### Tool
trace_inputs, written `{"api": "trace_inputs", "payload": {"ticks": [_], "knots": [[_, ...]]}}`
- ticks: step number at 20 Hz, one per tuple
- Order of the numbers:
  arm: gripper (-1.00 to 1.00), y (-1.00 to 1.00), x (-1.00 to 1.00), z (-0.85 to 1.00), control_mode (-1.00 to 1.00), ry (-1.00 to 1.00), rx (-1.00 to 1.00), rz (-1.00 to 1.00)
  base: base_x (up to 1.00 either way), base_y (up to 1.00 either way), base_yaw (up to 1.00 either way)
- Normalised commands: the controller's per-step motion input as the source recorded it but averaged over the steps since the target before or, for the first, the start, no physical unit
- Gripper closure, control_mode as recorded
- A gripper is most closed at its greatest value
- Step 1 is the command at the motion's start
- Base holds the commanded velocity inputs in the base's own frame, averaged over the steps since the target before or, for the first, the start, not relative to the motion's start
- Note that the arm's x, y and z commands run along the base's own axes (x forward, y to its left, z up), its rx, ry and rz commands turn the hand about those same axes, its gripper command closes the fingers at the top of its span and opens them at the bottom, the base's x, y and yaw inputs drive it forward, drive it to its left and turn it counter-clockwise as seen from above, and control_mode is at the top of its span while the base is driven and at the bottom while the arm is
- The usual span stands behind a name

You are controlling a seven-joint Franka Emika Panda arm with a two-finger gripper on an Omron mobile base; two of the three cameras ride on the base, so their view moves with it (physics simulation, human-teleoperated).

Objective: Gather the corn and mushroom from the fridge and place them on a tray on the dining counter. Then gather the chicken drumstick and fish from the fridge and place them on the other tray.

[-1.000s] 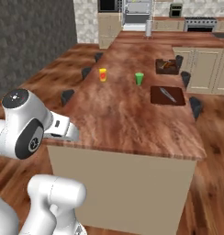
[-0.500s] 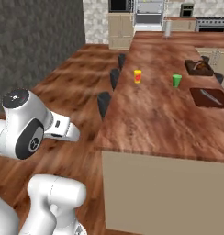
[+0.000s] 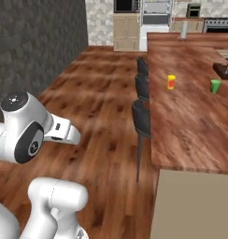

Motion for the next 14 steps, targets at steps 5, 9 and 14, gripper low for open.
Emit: {"api": "trace_inputs", "payload": {"ticks": [5, 9, 14], "knots": [[-1.00, 0.00, 0.00, 0.00, 1.00, 0.00, 0.00, 0.00, 1.00, 0.82, -0.07], [-1.00, 0.00, 0.00, 0.00, 1.00, 0.00, 0.00, 0.00, 1.00, 0.78, -0.08], [-1.00, 0.00, 0.00, 0.00, 1.00, 0.00, 0.00, 0.00, 1.00, 0.62, -0.07]]}}
